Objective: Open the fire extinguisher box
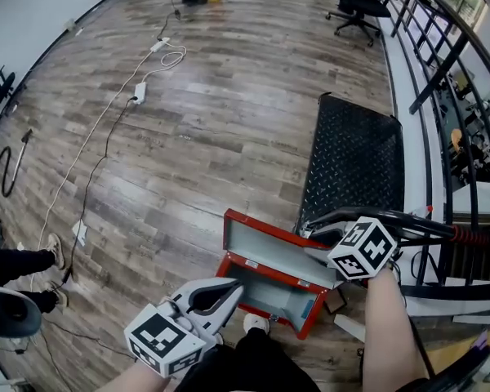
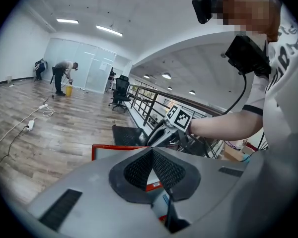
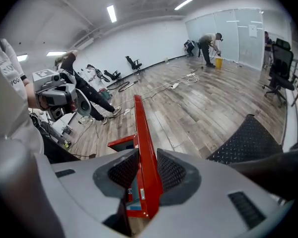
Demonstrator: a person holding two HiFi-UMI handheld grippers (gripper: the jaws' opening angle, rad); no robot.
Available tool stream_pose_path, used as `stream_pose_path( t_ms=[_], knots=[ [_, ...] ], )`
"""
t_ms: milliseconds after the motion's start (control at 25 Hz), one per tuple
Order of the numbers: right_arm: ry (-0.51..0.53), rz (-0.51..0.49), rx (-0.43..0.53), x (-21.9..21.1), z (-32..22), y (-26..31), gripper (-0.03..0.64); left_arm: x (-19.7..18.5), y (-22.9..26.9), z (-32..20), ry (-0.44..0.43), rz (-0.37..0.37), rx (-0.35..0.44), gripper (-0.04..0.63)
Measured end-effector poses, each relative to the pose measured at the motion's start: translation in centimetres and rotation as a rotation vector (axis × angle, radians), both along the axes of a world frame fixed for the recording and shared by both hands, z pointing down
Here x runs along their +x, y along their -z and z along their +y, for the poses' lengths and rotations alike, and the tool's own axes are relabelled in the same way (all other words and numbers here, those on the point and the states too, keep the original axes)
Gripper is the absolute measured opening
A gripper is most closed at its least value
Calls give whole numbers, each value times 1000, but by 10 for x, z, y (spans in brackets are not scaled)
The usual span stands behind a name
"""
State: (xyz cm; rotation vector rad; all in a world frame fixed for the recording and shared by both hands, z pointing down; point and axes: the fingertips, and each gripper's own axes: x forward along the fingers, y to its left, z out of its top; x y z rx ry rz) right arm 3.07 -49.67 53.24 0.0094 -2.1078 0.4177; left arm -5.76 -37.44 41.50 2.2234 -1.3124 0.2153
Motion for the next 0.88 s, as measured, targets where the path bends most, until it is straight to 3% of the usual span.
stream_pose_path(
  t_ms=[200, 880],
  knots=[
    [6, 0, 4, -2, -16, -9, 117, -8, -6, -2, 22, -10, -25, 6],
    [24, 29, 208, -2, -38, -27, 112, -8, -25, -4, 20, -2, -58, 6]
  ],
)
